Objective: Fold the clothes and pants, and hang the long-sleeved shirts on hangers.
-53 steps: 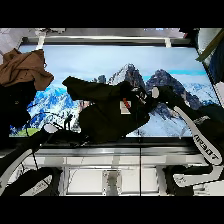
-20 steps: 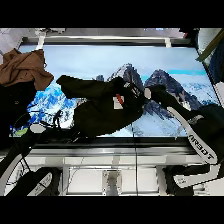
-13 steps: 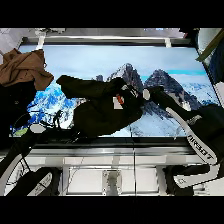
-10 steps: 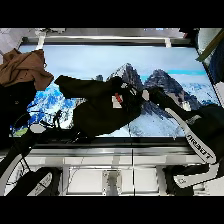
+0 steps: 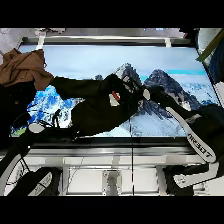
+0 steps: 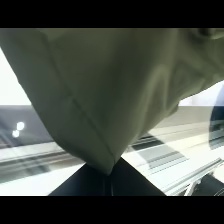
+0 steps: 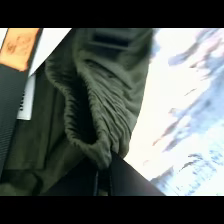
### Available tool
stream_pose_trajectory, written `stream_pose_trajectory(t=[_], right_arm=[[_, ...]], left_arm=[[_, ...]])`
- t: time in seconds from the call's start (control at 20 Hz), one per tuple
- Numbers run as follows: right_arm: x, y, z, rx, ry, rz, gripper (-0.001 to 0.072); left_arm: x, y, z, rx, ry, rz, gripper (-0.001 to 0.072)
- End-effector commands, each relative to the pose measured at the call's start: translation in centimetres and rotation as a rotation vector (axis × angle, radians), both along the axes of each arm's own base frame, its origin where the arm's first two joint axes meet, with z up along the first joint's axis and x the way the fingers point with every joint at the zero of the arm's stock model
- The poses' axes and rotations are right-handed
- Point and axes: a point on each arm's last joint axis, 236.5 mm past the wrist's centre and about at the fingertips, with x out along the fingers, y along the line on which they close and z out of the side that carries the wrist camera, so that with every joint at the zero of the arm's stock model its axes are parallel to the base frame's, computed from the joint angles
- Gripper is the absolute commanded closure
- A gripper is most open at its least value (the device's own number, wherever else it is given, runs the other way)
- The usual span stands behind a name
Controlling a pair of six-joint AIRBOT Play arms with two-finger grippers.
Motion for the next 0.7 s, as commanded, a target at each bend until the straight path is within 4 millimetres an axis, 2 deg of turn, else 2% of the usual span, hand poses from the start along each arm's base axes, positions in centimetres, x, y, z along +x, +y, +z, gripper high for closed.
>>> stream_pose_trajectory(t=[0.0,0.1,0.2,0.3,0.45,0.5,0.55,0.6,0.65], right_arm=[[-0.7,-0.7,4.7,0.006,-0.031,-0.016,0.0686],[-2.4,-1.2,10.1,0.026,-0.068,-0.014,0.0686],[-5.0,-1.5,16.9,0.096,-0.124,-0.035,0.0686],[-8.7,-0.8,25.0,0.264,-0.181,-0.061,0.0686],[-16.7,3.4,38.7,0.687,-0.255,0.044,0.0687],[-19.3,4.4,42.3,0.797,-0.27,0.099,0.0687],[-21.7,5.0,45.4,0.908,-0.255,0.124,0.0687],[-23.4,5.3,47.3,0.977,-0.227,0.135,0.0687],[-24.5,5.4,48.1,1.012,-0.186,0.123,0.0688]], left_arm=[[2.8,1.8,4.2,0.032,-0.141,0.015,0.07],[4.9,4.2,9.3,0.112,-0.307,0.023,0.07],[6.4,7.0,16.3,0.203,-0.498,0.061,0.07],[6.8,9.8,24.6,0.309,-0.701,0.129,0.07],[5.5,12.3,35.9,0.513,-0.967,0.183,0.0701],[4.7,12.8,39.8,0.576,-1.052,0.2,0.0701],[3.8,13.5,43.3,0.645,-1.124,0.222,0.0701],[2.8,14.2,46.5,0.719,-1.185,0.244,0.0701],[1.8,14.8,48.7,0.783,-1.214,0.256,0.0701]])
